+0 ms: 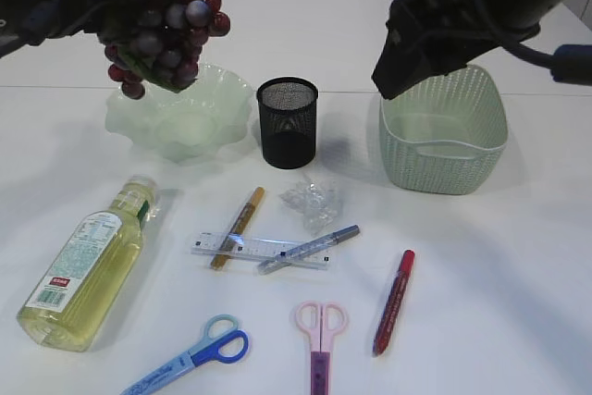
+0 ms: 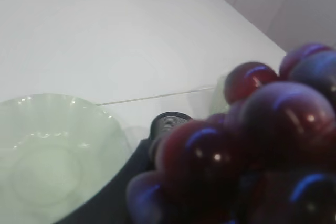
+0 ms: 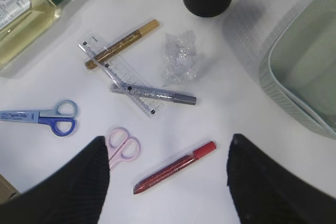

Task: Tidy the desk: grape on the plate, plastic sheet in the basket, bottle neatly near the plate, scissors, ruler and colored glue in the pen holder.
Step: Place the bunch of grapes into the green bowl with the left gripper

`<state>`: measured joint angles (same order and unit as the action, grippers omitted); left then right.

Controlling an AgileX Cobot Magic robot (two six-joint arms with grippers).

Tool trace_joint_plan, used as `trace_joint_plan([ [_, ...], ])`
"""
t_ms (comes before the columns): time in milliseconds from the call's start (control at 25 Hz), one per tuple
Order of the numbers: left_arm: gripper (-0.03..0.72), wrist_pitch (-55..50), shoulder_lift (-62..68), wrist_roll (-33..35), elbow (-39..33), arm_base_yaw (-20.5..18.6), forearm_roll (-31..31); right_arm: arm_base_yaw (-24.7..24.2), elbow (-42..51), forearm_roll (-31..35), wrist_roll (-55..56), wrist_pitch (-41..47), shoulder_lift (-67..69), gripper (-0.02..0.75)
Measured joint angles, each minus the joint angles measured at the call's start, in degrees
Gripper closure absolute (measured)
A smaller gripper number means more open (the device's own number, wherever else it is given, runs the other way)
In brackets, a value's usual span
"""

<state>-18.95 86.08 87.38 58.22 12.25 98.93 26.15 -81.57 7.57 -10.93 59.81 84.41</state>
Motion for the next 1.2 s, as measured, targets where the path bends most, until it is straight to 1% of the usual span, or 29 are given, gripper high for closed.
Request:
trace_joint_plan([
  [160, 0.531, 7.04, 0.0, 0.0, 0.38, 0.0, -0.1, 0.0, 0.0, -0.32, 0.33, 0.78, 0.0, 0.193],
  [280, 0.531, 10.36, 1.94, 0.0, 2.76, 0.0, -0.1, 0.0, 0.0, -0.37, 0.56, 0.92, 0.0, 0.193],
  [480, 0.53, 12.51, 7.79, -0.09, 7.87, 0.0, 0.11, 0.0, 0.0, -0.46, 0.56, 1.55, 0.0, 0.193],
  [880, 0.529, 15.99, 21.87, 0.01, 21.18, -0.13, 0.33, 0.0, 0.0, -0.73, 0.69, 2.34, 0.0, 0.193],
  [1200, 0.529, 19.58, 28.86, 0.11, 25.25, -0.98, 0.55, 0.0, 0.0, -0.86, 0.73, 2.59, 0.0, 0.193],
])
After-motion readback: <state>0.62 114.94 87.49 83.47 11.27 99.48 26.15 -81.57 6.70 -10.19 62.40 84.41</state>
